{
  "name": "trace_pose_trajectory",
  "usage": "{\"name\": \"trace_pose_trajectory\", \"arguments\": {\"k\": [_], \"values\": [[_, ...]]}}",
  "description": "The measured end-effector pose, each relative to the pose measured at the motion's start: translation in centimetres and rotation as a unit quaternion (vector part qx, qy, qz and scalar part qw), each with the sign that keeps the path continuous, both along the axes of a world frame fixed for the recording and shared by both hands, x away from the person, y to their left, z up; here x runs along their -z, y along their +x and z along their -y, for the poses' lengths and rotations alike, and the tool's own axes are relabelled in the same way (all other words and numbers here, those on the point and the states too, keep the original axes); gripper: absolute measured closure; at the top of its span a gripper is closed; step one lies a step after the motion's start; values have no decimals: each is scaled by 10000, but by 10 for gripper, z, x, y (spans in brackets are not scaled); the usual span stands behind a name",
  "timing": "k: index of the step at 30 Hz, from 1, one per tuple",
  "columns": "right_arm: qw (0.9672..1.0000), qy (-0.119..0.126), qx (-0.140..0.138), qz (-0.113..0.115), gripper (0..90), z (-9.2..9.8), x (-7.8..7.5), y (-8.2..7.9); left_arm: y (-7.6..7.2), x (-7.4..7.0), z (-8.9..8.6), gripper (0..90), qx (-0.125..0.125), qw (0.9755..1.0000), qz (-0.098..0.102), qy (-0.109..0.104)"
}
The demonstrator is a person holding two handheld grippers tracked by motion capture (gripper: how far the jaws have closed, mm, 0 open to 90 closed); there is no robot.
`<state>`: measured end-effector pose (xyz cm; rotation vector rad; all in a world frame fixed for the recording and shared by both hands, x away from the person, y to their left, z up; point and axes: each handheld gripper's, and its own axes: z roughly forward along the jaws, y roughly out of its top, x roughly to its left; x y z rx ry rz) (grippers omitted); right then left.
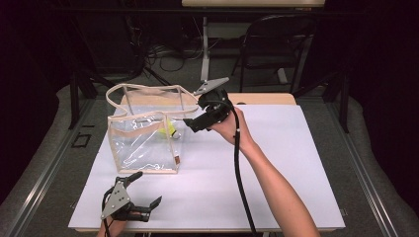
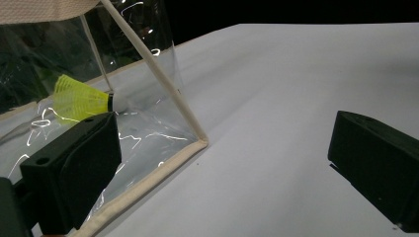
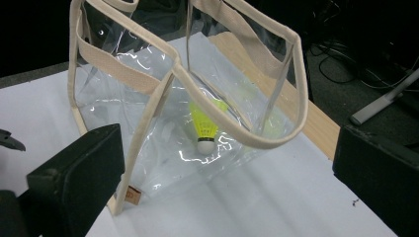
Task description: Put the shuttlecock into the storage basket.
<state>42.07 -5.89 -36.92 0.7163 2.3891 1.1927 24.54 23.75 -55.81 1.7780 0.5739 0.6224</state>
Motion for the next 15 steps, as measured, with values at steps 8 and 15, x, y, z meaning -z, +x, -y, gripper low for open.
{"name": "trace_pose_trajectory", "arguments": {"k": [8,15], "values": [[9999,-45,-31,105,0,12,8,-16,0,0,1,0,7,10000,-2,15],[9999,-67,-58,119,0,21,16,-29,1,0,1,0,1,10000,7,5]]}}
